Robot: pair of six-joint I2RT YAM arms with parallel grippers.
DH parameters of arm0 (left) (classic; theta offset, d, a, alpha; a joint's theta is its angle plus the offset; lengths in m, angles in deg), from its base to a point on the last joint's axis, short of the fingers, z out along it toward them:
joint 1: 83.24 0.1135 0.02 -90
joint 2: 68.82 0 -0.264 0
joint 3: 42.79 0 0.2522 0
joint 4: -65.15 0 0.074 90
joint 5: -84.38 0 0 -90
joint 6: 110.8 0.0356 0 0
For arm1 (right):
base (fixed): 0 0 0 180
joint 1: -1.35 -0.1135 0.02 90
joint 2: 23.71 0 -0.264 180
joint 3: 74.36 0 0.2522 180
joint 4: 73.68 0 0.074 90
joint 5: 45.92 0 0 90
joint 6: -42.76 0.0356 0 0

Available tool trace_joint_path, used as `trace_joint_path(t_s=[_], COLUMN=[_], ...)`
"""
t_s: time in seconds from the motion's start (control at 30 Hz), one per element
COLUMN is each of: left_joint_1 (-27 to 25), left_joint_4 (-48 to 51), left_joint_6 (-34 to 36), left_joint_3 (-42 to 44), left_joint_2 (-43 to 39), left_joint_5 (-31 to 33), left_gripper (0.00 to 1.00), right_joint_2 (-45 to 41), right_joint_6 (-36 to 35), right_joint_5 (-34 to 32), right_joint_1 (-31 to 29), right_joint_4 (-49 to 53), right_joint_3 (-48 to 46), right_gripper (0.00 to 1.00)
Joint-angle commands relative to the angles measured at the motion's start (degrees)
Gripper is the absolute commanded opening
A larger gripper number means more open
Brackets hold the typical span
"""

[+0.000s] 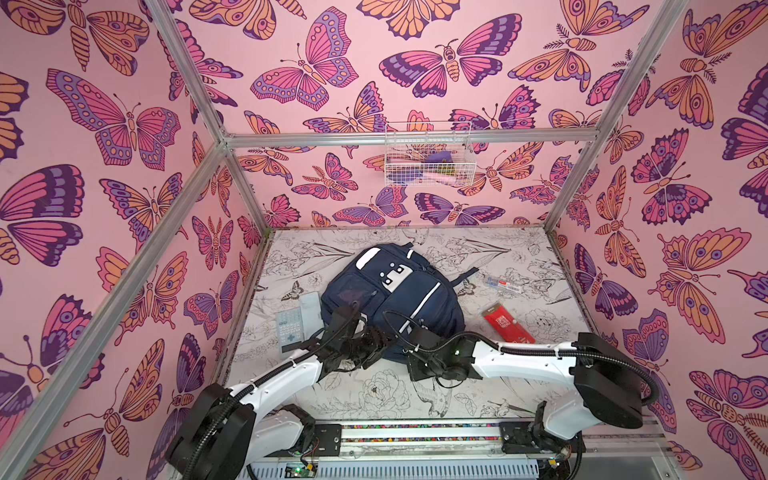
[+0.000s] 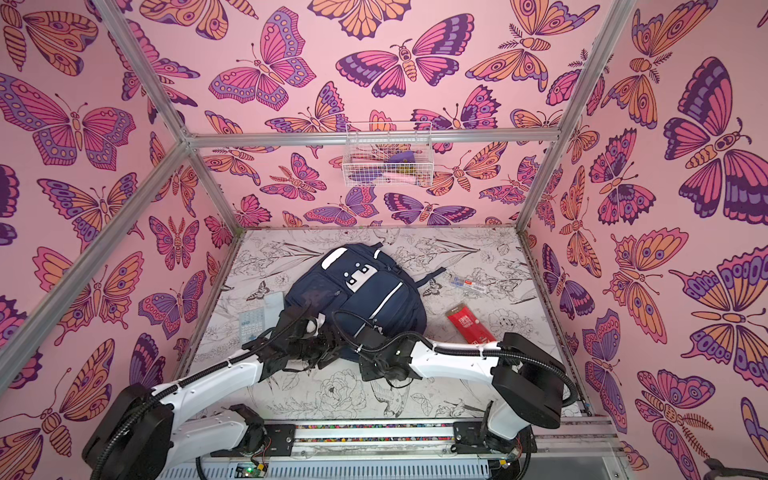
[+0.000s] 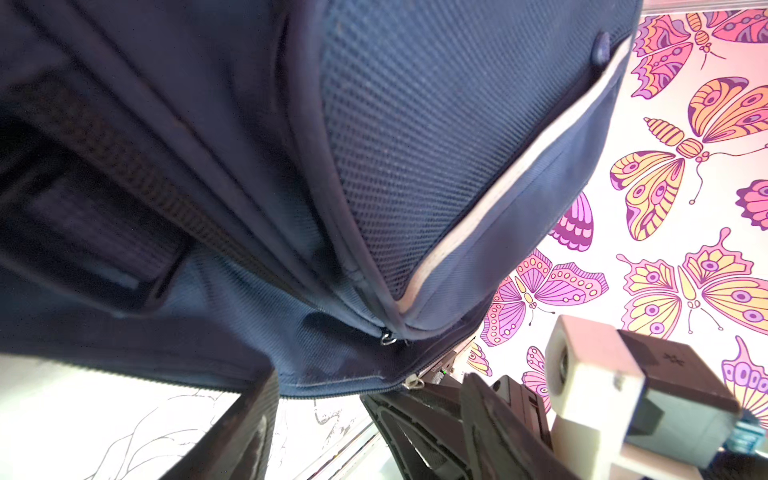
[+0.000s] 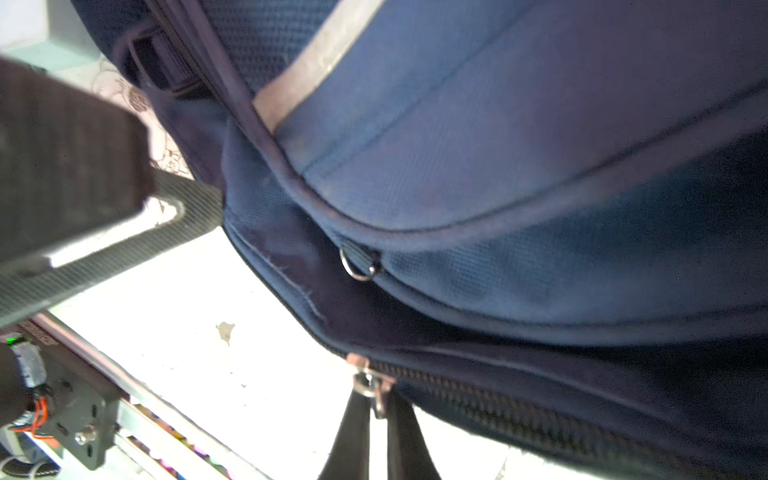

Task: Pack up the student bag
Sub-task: 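Grasp the zipper pull with the right gripper while the left holds the bag, then pull the zipper along the near edge with the right gripper while left holds bag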

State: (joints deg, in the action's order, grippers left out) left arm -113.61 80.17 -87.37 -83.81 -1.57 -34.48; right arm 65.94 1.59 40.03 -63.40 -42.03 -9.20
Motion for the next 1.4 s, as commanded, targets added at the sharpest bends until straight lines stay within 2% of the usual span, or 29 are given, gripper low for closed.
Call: trace_joint_path(t_s=[0.0, 0.13, 0.23, 0.4, 0.57, 0.73, 0.83, 0.9, 1.0, 1.1, 1.17, 1.37], left_joint_1=[0.31, 0.22, 0.22, -1.31, -5.57, -6.25, -6.84, -6.99, -6.73, -6.72, -6.44, -3.95], left_joint_4=[-0.68, -0.18, 4.61, 7.13, 8.49, 6.54, 2.56, 1.01, 0.59, 2.56, 6.56, 12.64], left_joint_6=[-0.41, -0.83, -1.38, -5.98, -10.57, -12.33, -12.62, -11.90, -11.40, -9.60, -7.28, -2.08], left_joint_3=[0.72, 0.71, 0.18, 0.47, -1.66, -3.64, -4.94, -5.79, -6.22, -6.32, -7.61, -11.06], left_joint_2=[1.20, 1.23, 0.04, -2.99, -4.80, -1.56, 1.77, 3.90, 5.09, 4.86, 4.32, 4.72], left_joint_5=[-1.36, -1.67, -0.11, 1.25, 4.78, 6.01, 5.23, 5.07, 5.06, 7.35, 9.49, 10.24], left_gripper=[0.71, 0.72, 0.74, 0.75, 0.76, 0.77, 0.69, 0.54, 0.22, 0.08, 0.00, 0.00], right_joint_2=[-0.85, -2.72, -5.55, -9.36, -9.79, -8.38, -8.17, -8.39, -9.14, -10.64, -11.56, -13.95], right_joint_6=[0.10, 0.12, 0.24, 0.64, 0.49, 0.20, 0.12, 0.04, -0.23, -0.25, -0.03, 0.41], right_joint_5=[-2.33, -2.83, -2.60, -0.62, 2.78, 5.47, 5.91, 5.99, 4.44, 1.59, -0.30, -8.57], right_joint_1=[-0.38, -0.43, -0.53, -0.51, -0.55, -0.55, -0.59, -0.64, -0.65, -0.70, -0.72, 0.34], right_joint_4=[-0.22, 3.28, 8.52, 17.65, 16.96, 15.72, 15.92, 16.53, 20.07, 24.83, 28.32, 35.84], right_joint_3=[1.17, 1.88, 3.48, 7.09, 8.80, 11.30, 11.96, 12.22, 12.74, 12.40, 12.27, 11.11], right_gripper=[0.02, 0.00, 0.00, 0.00, 0.00, 0.00, 0.00, 0.00, 0.00, 0.00, 0.00, 0.00])
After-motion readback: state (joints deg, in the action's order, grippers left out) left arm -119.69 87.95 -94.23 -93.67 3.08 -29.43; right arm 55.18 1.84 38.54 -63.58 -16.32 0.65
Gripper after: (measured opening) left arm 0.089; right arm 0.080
